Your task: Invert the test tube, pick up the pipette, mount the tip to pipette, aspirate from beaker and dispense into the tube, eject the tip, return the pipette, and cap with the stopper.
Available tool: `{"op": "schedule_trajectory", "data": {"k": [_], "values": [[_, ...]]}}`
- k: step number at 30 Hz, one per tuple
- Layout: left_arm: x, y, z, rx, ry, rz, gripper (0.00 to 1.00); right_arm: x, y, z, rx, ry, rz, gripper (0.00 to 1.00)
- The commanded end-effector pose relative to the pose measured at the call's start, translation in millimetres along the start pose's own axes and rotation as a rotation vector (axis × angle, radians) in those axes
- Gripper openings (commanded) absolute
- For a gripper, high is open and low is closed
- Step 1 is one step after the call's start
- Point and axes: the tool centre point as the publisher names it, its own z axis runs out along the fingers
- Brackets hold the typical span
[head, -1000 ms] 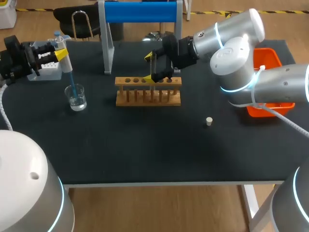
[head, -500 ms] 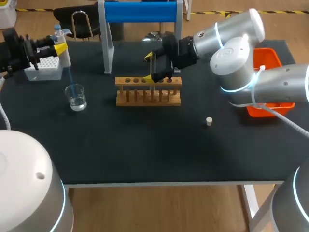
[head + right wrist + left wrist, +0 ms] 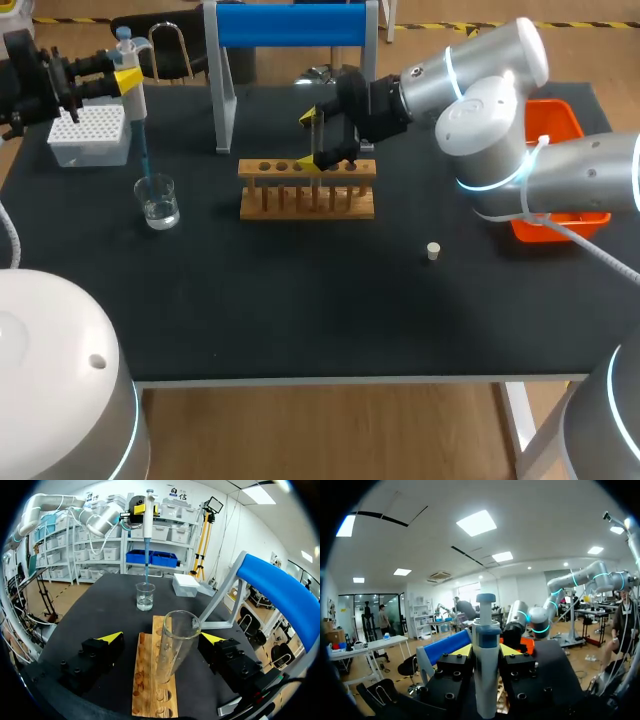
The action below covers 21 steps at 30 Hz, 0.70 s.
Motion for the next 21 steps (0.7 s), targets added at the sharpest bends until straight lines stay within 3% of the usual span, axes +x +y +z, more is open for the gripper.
{"op": "schedule_trajectory", "data": {"k": [1, 11, 21], "values": [[7.0, -22.6, 8.9, -0.037, -0.022, -0.011, 0.00, -0.4, 0.5, -1.4, 0.002, 0.003, 0.000, 1.00], [18.4, -77.9, 42.4, -0.019, 0.017, -0.019, 0.00, -0.4, 0.5, -1.4, 0.002, 0.003, 0.000, 1.00], [31.6, -126.1, 99.2, 0.044, 0.153, -0.016, 0.00, -0.4, 0.5, -1.4, 0.002, 0.003, 0.000, 1.00]]}}
